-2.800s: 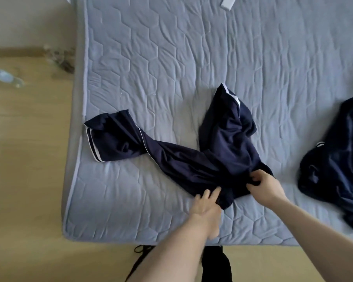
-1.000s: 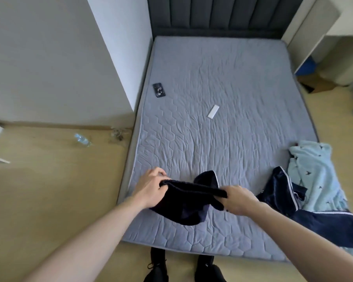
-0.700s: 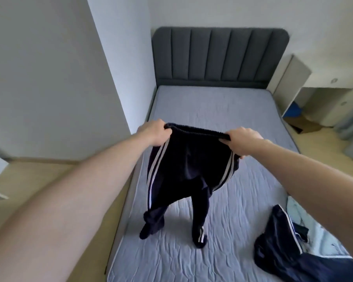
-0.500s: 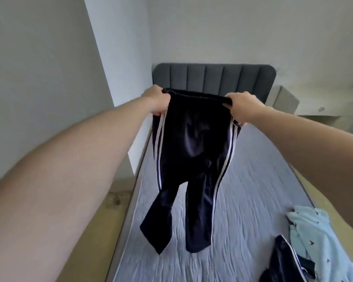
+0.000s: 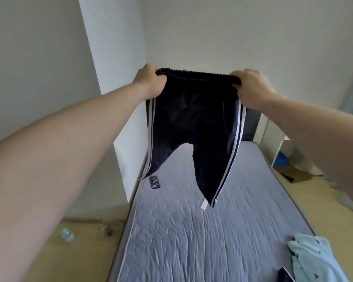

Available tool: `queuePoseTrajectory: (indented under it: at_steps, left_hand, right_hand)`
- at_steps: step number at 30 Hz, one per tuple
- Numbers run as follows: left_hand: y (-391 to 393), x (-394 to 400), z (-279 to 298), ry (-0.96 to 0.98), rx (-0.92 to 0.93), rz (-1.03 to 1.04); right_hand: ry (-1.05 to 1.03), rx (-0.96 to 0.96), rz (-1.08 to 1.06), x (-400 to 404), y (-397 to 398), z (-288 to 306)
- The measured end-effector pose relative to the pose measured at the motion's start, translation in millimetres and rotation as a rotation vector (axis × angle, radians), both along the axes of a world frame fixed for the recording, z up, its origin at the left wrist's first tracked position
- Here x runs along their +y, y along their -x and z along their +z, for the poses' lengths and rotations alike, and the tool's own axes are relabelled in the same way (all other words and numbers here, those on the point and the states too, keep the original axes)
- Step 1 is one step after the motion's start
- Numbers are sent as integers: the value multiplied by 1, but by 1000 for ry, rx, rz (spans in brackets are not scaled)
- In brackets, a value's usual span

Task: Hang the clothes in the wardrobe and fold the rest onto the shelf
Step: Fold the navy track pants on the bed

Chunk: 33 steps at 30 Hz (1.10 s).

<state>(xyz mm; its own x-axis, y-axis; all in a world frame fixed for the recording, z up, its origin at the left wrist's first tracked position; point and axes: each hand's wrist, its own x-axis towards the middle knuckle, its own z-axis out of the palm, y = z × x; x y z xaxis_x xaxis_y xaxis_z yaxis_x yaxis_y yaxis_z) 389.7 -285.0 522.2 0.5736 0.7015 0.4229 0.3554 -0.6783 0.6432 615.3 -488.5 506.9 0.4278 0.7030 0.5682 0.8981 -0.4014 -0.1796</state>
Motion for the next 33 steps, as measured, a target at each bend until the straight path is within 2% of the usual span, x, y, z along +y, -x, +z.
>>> queuePoseTrajectory:
  at_steps: [3, 7, 12, 17, 21, 26, 33]
  left_hand:
    - [12, -2, -52, 42, 47, -27]
    - [41, -15, -157, 95, 141, -115]
    - [87, -43, -331, 215, 397, -151]
    - [151, -83, -526, 395, 642, -168]
    - [209, -132, -651, 534, 785, -251]
    - [274, -192, -765, 635, 917, -247]
    - [321, -250, -874, 737, 1013, -198]
  right_hand:
    - [46, 9, 26, -11, 12, -51]
    - [204, 69, 90, -30, 35, -158]
    - [596, 251, 180, -61, 80, -325]
    - [858, 461, 246, -107, 144, -502]
    - [1015, 627, 241, -155, 197, -622]
    - [1220, 749, 251, -204, 252, -741]
    - [1360, 845, 188, -251, 308, -849]
